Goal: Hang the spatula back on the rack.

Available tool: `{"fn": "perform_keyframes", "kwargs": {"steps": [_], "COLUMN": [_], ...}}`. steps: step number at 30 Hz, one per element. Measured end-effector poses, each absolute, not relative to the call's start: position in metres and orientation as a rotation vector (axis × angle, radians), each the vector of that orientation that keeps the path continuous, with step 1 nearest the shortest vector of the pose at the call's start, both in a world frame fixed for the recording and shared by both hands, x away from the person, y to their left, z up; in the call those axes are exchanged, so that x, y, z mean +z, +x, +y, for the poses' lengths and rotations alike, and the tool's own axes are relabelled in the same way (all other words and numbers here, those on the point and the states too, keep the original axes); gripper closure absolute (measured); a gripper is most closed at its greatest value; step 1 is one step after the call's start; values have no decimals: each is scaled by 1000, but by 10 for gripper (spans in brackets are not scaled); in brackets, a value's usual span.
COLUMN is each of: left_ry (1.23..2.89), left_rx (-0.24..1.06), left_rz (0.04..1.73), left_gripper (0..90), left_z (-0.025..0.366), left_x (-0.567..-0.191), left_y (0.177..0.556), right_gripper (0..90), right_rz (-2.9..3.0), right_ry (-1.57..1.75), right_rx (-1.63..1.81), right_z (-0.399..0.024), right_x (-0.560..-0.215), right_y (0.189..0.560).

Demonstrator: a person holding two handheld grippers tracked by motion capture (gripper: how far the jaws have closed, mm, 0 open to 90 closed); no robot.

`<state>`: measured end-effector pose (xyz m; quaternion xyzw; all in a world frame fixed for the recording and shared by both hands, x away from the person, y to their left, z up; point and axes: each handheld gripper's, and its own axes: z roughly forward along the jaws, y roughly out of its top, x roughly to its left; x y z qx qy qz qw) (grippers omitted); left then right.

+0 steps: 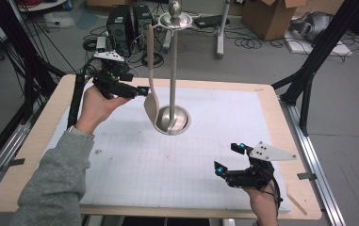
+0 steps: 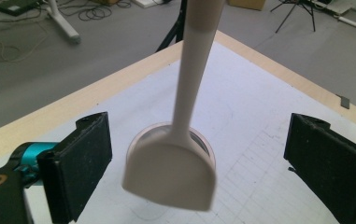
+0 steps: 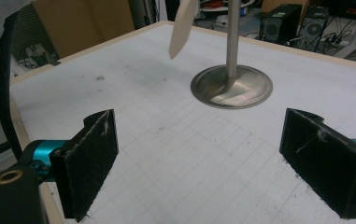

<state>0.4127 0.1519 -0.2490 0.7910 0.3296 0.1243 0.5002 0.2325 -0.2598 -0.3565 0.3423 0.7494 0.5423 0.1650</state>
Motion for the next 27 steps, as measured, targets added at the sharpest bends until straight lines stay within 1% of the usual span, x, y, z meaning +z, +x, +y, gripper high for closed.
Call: {"fn": "perform_keyframes", "kwargs": {"steps": [5,11,22,27], "left_ry": [1897,1847,1800,1777], "left_rx": [313,320,423,439], "left_rz": [794,795,754,768], "left_gripper": [82,80,80,80], "left_z": [159,178,199,208], "left_x": [-252,-251,-243,-247], "left_y": [406,395,364,355], "right_gripper": [107,107,107,107], "right_rz": [2134,2140,2134,2126], "right_ry": [965,958,946,953], "right_rx": [1547,1543,1543,1548], "right_z": [-258,-256,-254,-254], "right_x": [-357,-356,-355,-354], "right_y": [233,233,235,236]}}
